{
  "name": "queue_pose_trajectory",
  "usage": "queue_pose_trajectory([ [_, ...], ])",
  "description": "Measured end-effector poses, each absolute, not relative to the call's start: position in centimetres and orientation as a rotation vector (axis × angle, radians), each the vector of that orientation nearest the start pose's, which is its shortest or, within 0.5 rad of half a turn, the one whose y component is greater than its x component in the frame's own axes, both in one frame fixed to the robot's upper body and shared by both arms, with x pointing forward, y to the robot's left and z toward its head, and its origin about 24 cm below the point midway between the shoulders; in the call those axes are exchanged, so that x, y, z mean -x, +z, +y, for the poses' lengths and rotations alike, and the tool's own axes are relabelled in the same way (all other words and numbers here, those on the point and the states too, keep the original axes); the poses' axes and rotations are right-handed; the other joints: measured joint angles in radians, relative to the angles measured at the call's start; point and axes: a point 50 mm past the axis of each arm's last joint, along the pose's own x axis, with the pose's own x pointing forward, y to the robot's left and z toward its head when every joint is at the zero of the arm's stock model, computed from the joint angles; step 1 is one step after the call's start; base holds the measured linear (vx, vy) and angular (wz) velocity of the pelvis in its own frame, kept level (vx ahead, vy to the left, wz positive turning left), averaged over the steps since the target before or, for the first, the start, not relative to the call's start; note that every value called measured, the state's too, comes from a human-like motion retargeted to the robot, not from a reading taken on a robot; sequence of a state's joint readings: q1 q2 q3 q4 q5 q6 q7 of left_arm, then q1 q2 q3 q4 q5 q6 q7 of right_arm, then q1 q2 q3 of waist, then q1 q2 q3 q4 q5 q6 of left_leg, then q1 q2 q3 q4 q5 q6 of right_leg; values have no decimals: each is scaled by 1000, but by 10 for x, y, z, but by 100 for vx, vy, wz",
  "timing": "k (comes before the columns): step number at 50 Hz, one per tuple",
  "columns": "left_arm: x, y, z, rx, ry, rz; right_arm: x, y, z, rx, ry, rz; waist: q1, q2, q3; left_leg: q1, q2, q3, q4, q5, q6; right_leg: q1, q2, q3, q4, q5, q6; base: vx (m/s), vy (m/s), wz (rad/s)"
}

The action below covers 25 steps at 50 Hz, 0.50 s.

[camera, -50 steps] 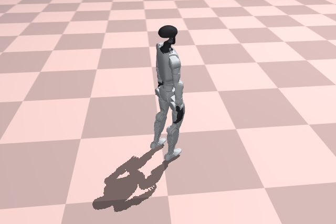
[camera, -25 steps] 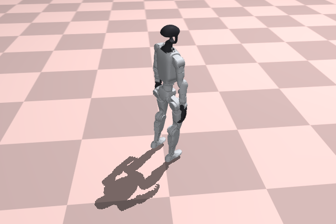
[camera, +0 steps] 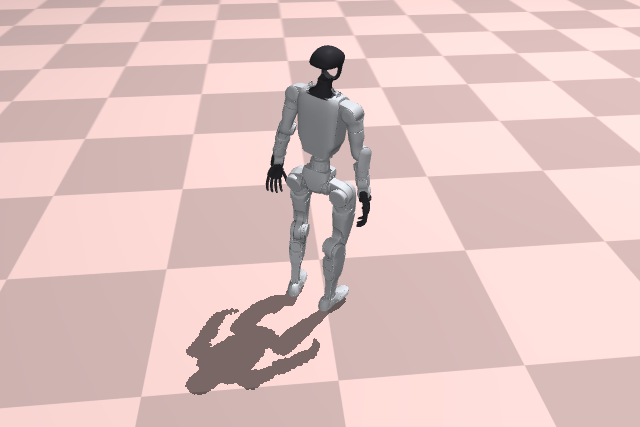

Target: Stand up

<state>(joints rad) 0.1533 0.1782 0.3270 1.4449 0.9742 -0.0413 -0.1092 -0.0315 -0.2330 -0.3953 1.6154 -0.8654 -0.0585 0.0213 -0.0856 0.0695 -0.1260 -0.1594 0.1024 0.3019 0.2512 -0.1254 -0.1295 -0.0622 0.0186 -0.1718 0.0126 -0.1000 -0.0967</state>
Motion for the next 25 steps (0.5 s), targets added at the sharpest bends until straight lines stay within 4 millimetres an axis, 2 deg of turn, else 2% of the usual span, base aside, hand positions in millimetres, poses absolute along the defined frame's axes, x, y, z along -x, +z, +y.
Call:
queue_pose_trajectory([
  [4,42,-171,232,-557,-433,1663,-21,-172,-228,481,248,1520,15,-13,1,38,-12,2,-78,21,18,13,-3,-12,3,-12,9,1,11,25],
  [8,43,-170,234,-558,-423,1671,-24,-174,-220,490,295,1501,34,-24,3,60,-29,-12,-121,34,36,27,-10,-22,7,-23,19,1,12,25],
  [15,31,-173,227,-522,-404,1629,-31,-175,-212,563,402,1489,69,-30,-1,109,-60,-11,-209,55,75,44,-20,-31,24,-47,34,4,13,7],
  [25,12,-175,220,-513,-487,1591,-36,-176,-201,522,440,1476,54,-30,-13,115,-72,-34,-224,53,78,56,-38,-59,42,-79,57,5,11,20],
])
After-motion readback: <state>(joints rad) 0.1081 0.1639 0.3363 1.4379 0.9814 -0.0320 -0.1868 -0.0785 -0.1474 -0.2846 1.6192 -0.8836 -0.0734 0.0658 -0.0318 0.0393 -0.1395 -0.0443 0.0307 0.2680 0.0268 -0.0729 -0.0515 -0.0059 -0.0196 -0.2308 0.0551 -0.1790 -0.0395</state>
